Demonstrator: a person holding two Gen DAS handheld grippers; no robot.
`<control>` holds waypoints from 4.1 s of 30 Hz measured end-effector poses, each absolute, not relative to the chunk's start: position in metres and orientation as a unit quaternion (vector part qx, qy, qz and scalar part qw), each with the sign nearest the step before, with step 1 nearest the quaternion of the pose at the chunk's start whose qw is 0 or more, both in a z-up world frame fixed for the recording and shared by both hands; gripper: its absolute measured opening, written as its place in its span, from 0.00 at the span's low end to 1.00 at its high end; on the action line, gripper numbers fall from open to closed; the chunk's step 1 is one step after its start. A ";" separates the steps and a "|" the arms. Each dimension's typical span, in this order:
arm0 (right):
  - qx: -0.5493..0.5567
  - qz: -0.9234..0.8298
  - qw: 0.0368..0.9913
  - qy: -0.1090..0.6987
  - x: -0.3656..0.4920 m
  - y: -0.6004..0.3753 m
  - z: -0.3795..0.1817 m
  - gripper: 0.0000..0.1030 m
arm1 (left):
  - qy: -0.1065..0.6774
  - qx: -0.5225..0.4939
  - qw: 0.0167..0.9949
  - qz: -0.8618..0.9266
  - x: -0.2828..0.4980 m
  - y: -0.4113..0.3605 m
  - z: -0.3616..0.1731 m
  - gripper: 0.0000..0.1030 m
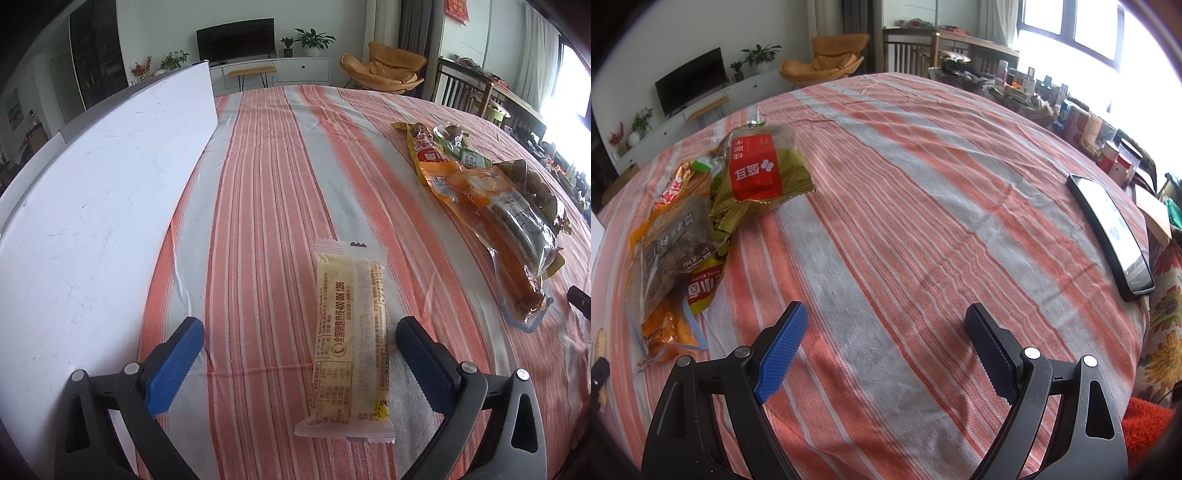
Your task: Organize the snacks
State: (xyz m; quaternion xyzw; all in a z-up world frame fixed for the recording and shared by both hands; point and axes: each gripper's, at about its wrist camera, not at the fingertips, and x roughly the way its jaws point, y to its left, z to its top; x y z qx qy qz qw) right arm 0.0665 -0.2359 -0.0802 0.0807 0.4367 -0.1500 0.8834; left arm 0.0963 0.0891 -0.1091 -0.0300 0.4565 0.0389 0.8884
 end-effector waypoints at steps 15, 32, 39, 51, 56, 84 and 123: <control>0.081 -0.150 0.883 0.436 0.067 -0.236 -0.080 0.87 | 0.456 -0.030 0.888 0.039 0.096 0.089 -0.109 1.00; 0.081 -0.150 0.884 0.436 0.068 -0.236 -0.081 0.87 | 0.456 -0.031 0.889 0.039 0.097 0.089 -0.110 1.00; 0.089 -0.141 0.885 0.434 0.066 -0.237 -0.079 0.87 | 0.456 -0.031 0.889 0.038 0.097 0.089 -0.110 1.00; 0.291 -0.013 0.886 0.362 0.083 -0.282 -0.045 0.87 | 0.456 -0.031 0.889 0.038 0.097 0.089 -0.110 1.00; 0.214 0.103 0.884 0.403 0.161 -0.256 -0.022 0.87 | 0.456 -0.031 0.889 0.038 0.097 0.089 -0.110 1.00; 0.099 -0.037 0.883 0.457 0.063 -0.212 -0.070 0.75 | 0.456 -0.031 0.889 0.038 0.097 0.088 -0.110 1.00; 0.042 -0.063 0.890 0.449 0.062 -0.195 -0.083 0.86 | 0.456 -0.032 0.889 0.038 0.097 0.088 -0.111 1.00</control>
